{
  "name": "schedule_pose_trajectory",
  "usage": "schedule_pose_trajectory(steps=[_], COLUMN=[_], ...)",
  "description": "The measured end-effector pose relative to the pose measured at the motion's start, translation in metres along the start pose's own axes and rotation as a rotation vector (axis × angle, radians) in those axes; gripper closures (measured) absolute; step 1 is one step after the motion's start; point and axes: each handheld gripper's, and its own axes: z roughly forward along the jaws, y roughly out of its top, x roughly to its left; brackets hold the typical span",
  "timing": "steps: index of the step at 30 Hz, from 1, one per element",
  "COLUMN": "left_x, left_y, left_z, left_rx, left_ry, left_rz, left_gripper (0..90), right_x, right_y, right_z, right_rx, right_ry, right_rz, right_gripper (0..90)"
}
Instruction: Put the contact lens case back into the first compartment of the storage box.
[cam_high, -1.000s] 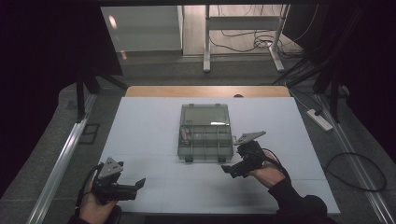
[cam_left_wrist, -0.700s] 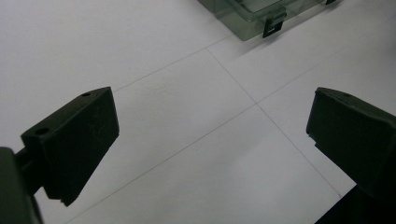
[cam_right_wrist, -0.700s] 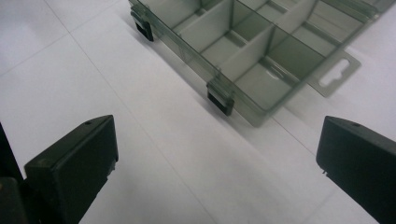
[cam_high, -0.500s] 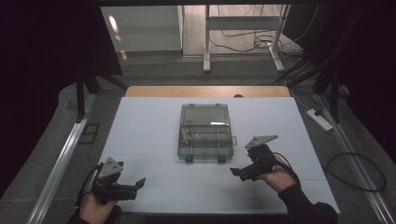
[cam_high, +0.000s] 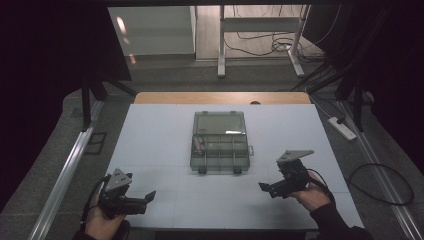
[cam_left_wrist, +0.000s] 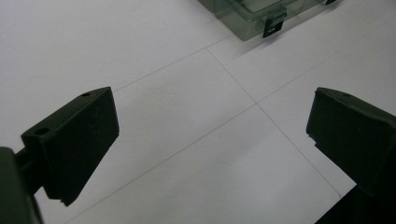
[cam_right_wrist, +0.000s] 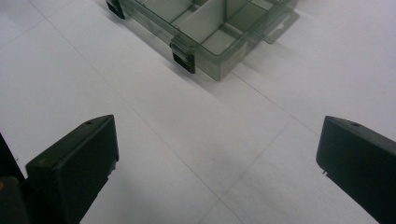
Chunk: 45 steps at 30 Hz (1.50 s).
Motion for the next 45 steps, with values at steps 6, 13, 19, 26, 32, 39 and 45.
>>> schedule_pose_trajectory(steps=[6, 13, 19, 26, 32, 39, 45], left_x=[0.0, 0.0, 0.0, 0.0, 0.0, 0.0, 0.0], left_y=[0.0, 0.0, 0.0, 0.0, 0.0, 0.0, -0.001], left_z=[0.0, 0.0, 0.0, 0.0, -0.001, -0.001, -0.001], left_rx=[-0.001, -0.002, -0.004, -0.005, -0.006, -0.008, -0.012], left_ry=[0.0, -0.001, -0.002, -0.004, -0.004, -0.004, -0.006], left_rz=[0.001, 0.001, 0.0, 0.0, 0.001, 0.003, 0.007], left_gripper=[2.5, 2.5, 2.5, 2.5, 2.5, 2.5, 2.5], right_x=[-0.004, -0.01, -0.012, -0.016, -0.02, -0.022, -0.022], right_y=[-0.008, -0.018, -0.026, -0.035, -0.045, -0.058, -0.067], right_z=[-0.009, -0.02, -0.028, -0.038, -0.048, -0.061, -0.071], right_rx=[-0.012, -0.023, -0.029, -0.04, -0.047, -0.06, -0.075], right_ry=[-0.019, -0.037, -0.049, -0.064, -0.086, -0.112, -0.133], right_rz=[0.029, 0.061, 0.076, 0.11, 0.14, 0.179, 0.211], right_gripper=[0.0, 0.0, 0.0, 0.0, 0.0, 0.0, 0.0])
